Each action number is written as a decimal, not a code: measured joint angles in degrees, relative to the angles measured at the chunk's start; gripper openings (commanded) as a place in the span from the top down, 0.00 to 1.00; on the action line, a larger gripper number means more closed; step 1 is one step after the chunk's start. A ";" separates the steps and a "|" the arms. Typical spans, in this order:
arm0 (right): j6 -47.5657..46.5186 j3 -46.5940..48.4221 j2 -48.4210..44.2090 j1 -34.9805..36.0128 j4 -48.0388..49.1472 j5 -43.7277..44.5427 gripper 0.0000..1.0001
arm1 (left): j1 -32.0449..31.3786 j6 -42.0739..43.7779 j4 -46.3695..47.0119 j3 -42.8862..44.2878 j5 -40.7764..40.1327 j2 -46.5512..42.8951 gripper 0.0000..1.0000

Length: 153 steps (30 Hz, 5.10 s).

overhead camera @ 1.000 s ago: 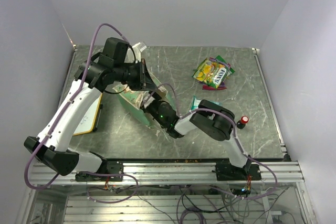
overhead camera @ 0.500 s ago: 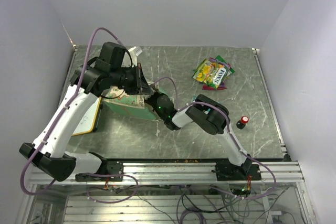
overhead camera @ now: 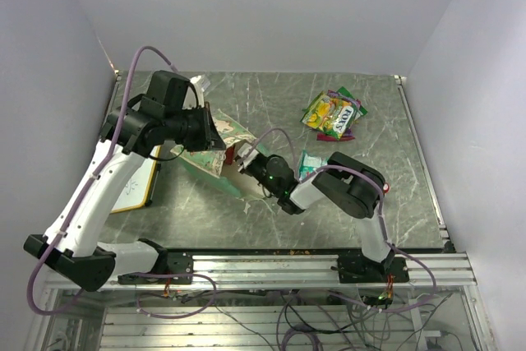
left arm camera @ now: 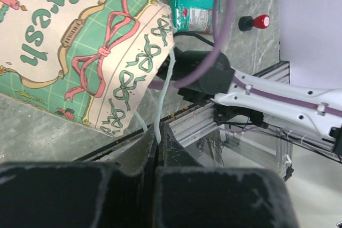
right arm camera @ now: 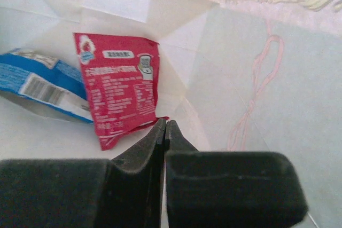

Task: Take the snacks out of the paper bag

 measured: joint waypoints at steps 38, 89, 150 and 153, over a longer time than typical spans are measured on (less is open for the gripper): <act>-5.97 18.36 13.20 2.29 -5.49 -9.31 0.35 | 1.40 -0.48 15.45 -7.52 18.32 -2.01 0.93; 15.17 -7.72 -33.24 2.40 -33.90 -18.75 1.00 | 1.42 -10.69 15.61 -8.39 1.73 -1.73 0.93; 44.48 24.46 -34.91 -32.33 -131.19 0.17 1.00 | 5.60 -13.53 21.53 -12.96 3.48 6.82 0.93; 44.68 25.27 -32.15 -32.30 -132.34 0.87 1.00 | 5.60 -13.64 21.18 -13.00 3.45 5.70 0.93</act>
